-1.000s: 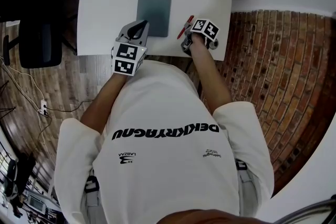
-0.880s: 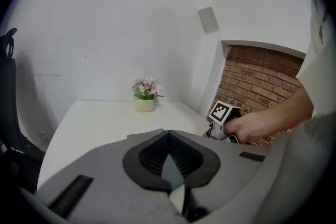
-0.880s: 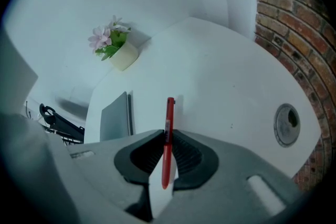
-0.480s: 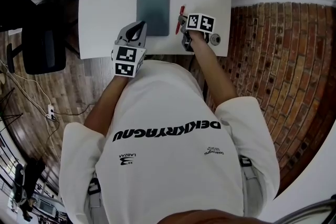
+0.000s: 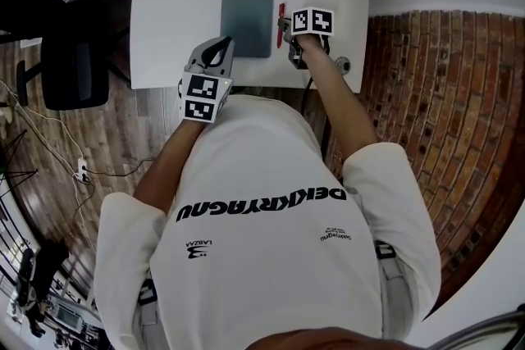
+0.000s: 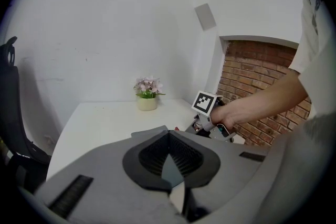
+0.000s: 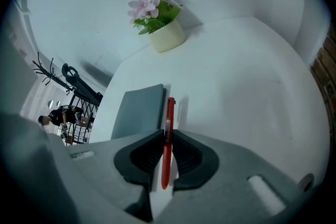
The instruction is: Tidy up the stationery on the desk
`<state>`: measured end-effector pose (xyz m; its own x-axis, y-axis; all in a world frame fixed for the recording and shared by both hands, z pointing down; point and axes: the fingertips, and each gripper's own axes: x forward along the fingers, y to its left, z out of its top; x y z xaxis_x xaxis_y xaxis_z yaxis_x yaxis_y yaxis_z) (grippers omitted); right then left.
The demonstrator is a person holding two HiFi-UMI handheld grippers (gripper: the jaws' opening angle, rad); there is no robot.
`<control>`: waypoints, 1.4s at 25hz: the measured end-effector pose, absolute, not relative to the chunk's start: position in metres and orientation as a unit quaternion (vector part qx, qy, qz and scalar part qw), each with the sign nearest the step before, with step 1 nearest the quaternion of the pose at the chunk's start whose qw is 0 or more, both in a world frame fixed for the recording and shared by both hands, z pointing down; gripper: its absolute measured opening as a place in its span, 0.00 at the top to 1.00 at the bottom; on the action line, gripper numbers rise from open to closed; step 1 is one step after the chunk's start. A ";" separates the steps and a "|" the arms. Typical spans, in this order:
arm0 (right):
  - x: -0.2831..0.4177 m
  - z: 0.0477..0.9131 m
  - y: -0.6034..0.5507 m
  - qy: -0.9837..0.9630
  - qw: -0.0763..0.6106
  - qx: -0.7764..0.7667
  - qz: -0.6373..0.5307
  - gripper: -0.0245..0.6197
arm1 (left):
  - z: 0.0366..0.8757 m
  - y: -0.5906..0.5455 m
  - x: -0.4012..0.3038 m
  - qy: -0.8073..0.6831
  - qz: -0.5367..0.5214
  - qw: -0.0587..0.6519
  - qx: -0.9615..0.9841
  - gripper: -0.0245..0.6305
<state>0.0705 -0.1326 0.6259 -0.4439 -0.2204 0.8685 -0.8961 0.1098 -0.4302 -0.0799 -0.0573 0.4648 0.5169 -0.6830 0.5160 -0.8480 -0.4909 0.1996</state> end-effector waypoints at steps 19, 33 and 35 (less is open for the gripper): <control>0.076 0.643 -0.132 -0.657 0.338 0.421 0.527 0.84 | 0.477 -0.055 -0.086 -0.463 0.200 0.232 0.832 0.96; 0.087 0.576 -0.148 -0.688 0.207 0.476 0.507 0.82 | 0.458 -0.069 -0.078 -0.451 0.188 0.210 0.847 0.96; 0.087 0.551 -0.149 -0.707 0.176 0.488 0.481 0.83 | 0.452 -0.072 -0.077 -0.451 0.182 0.205 0.849 0.96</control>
<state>0.0871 -0.1487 0.5513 -0.4615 -0.5208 0.7182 -0.8595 0.0617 -0.5075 -0.0772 -0.0722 0.4518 0.5261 -0.6919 0.4945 -0.8412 -0.5087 0.1833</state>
